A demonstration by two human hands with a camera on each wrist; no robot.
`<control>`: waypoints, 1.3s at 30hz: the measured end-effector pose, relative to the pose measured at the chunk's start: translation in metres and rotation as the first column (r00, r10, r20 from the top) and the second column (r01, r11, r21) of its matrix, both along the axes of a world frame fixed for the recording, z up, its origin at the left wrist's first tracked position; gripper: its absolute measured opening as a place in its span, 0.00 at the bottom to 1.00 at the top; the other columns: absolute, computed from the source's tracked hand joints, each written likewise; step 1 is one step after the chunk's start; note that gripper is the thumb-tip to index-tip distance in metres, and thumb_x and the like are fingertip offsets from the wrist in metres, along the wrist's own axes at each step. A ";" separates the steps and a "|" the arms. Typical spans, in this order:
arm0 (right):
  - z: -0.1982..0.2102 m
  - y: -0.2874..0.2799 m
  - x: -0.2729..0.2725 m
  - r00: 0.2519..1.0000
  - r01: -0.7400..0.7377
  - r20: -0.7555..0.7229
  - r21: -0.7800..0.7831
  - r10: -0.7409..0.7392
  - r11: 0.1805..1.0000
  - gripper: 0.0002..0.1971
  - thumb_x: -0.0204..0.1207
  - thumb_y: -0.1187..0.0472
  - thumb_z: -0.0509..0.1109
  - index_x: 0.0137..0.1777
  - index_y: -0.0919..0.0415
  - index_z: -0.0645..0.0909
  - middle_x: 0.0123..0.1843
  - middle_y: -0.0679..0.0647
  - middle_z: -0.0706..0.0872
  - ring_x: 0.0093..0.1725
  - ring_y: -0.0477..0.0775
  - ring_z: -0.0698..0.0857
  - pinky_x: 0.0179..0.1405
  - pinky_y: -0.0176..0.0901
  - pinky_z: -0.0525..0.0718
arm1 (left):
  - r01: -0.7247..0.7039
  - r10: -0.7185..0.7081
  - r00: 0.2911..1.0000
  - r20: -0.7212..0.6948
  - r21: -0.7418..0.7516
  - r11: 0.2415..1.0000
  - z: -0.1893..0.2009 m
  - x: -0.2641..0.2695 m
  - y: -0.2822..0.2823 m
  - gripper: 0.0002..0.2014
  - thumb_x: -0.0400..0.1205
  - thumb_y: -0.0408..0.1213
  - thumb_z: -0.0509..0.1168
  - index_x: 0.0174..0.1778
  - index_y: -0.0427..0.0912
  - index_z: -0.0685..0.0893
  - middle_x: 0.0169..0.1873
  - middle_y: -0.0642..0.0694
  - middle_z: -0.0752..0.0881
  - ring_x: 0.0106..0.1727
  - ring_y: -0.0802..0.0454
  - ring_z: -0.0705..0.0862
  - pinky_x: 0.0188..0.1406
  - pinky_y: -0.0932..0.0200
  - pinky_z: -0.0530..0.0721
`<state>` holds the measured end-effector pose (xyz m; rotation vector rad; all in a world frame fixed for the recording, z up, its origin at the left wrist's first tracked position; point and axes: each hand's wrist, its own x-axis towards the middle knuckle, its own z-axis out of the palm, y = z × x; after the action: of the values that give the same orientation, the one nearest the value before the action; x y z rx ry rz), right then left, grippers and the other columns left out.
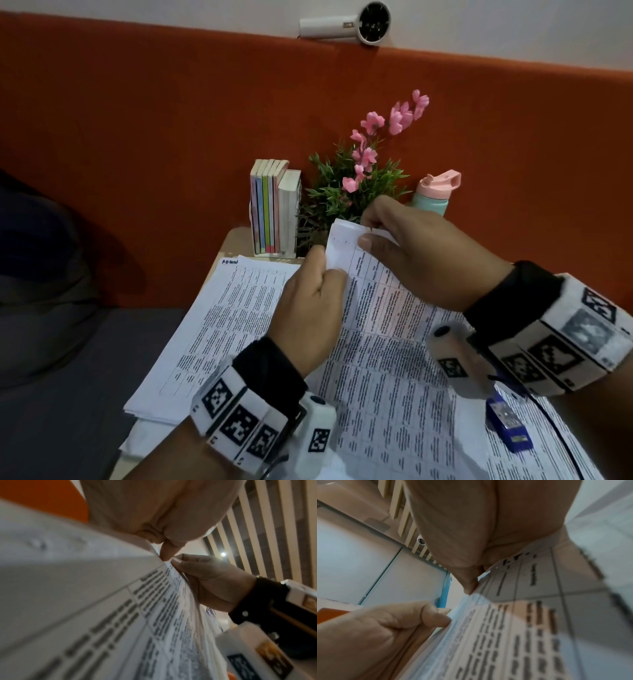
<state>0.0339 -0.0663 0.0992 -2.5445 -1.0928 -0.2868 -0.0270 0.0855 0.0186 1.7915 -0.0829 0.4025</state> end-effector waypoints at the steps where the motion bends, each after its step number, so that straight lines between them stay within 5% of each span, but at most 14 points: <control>1: 0.001 0.000 -0.001 1.000 -0.009 -0.003 0.006 0.009 1.000 0.06 0.85 0.49 0.61 0.54 0.50 0.72 0.44 0.43 0.80 0.41 0.44 0.78 0.36 0.42 0.75 | -0.009 0.009 1.000 0.008 0.009 1.000 0.001 0.000 0.000 0.09 0.89 0.37 0.53 0.50 0.34 0.72 0.35 0.39 0.72 0.34 0.49 0.69 0.36 0.50 0.69; 4: 0.005 -0.003 -0.002 1.000 -0.013 -0.001 0.025 0.013 1.000 0.06 0.86 0.49 0.61 0.52 0.50 0.73 0.39 0.43 0.80 0.36 0.44 0.77 0.29 0.34 0.69 | -0.025 0.024 0.999 0.030 0.040 0.999 0.001 0.000 0.002 0.09 0.89 0.36 0.53 0.47 0.36 0.71 0.32 0.47 0.73 0.32 0.54 0.70 0.32 0.51 0.70; 7: 0.006 -0.002 -0.001 1.000 -0.009 0.012 -0.026 0.010 1.000 0.06 0.86 0.49 0.59 0.53 0.50 0.72 0.38 0.44 0.80 0.34 0.45 0.77 0.29 0.40 0.71 | -0.038 0.037 0.999 0.026 0.051 0.998 -0.002 0.000 0.001 0.11 0.90 0.38 0.54 0.40 0.43 0.67 0.27 0.54 0.70 0.28 0.56 0.66 0.29 0.55 0.67; 11: 0.007 0.001 -0.006 1.000 -0.011 -0.005 -0.138 0.011 0.990 0.15 0.86 0.45 0.56 0.68 0.50 0.67 0.57 0.45 0.83 0.50 0.51 0.82 0.46 0.50 0.82 | -0.051 0.047 0.998 0.047 0.081 0.995 -0.002 0.000 0.001 0.11 0.90 0.41 0.53 0.43 0.41 0.70 0.28 0.48 0.73 0.29 0.48 0.71 0.29 0.47 0.71; 13: 0.005 0.003 -0.007 0.999 0.017 0.036 -0.210 -0.010 0.978 0.18 0.87 0.45 0.54 0.72 0.50 0.67 0.63 0.47 0.83 0.55 0.53 0.83 0.52 0.55 0.84 | -0.077 0.071 0.996 0.051 0.108 0.991 -0.002 0.000 0.001 0.12 0.90 0.41 0.53 0.42 0.43 0.69 0.27 0.52 0.73 0.27 0.53 0.69 0.28 0.50 0.68; 17: 0.002 0.007 -0.007 0.991 -0.006 0.133 -0.098 0.019 0.995 0.22 0.87 0.49 0.57 0.80 0.49 0.67 0.69 0.47 0.79 0.63 0.52 0.81 0.58 0.52 0.82 | -0.074 0.067 0.996 0.051 0.148 0.986 -0.002 -0.001 0.002 0.13 0.90 0.44 0.53 0.42 0.42 0.69 0.27 0.51 0.70 0.27 0.55 0.66 0.29 0.49 0.67; 23: 0.002 0.010 0.000 0.977 -0.104 0.193 0.079 0.087 0.991 0.11 0.83 0.58 0.69 0.63 0.52 0.84 0.59 0.50 0.80 0.54 0.53 0.82 0.52 0.60 0.82 | -0.057 0.050 0.998 0.042 0.197 0.979 -0.003 -0.002 0.002 0.10 0.90 0.44 0.53 0.51 0.42 0.74 0.37 0.42 0.83 0.37 0.45 0.81 0.41 0.38 0.81; 27: 0.002 0.013 0.001 0.994 -0.108 0.021 0.257 0.107 0.960 0.03 0.78 0.59 0.75 0.50 0.53 0.86 0.53 0.47 0.82 0.48 0.45 0.83 0.49 0.41 0.84 | -0.084 0.066 0.994 0.082 0.249 0.965 -0.005 -0.002 0.001 0.10 0.90 0.44 0.52 0.46 0.43 0.70 0.26 0.49 0.74 0.24 0.55 0.70 0.26 0.50 0.69; 33: 0.002 0.009 0.004 0.993 -0.021 -0.110 0.234 0.048 0.972 0.04 0.79 0.55 0.73 0.47 0.54 0.85 0.45 0.44 0.84 0.40 0.38 0.81 0.38 0.28 0.76 | -0.086 0.049 0.991 0.125 0.307 0.948 -0.007 -0.004 0.000 0.08 0.90 0.44 0.52 0.46 0.47 0.67 0.23 0.47 0.73 0.22 0.49 0.71 0.24 0.44 0.70; 39: -0.001 0.007 0.001 0.995 -0.030 -0.087 0.283 0.057 0.959 0.04 0.81 0.55 0.71 0.47 0.53 0.84 0.39 0.44 0.85 0.37 0.41 0.81 0.34 0.29 0.77 | -0.090 0.041 0.982 0.186 0.264 0.960 -0.007 -0.004 0.000 0.12 0.90 0.47 0.52 0.41 0.52 0.67 0.23 0.56 0.74 0.22 0.58 0.69 0.22 0.60 0.64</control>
<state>0.0345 -0.0591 0.0986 -2.2560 -0.9936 -0.2850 -0.0314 0.0856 0.0111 2.0287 -0.2141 0.6253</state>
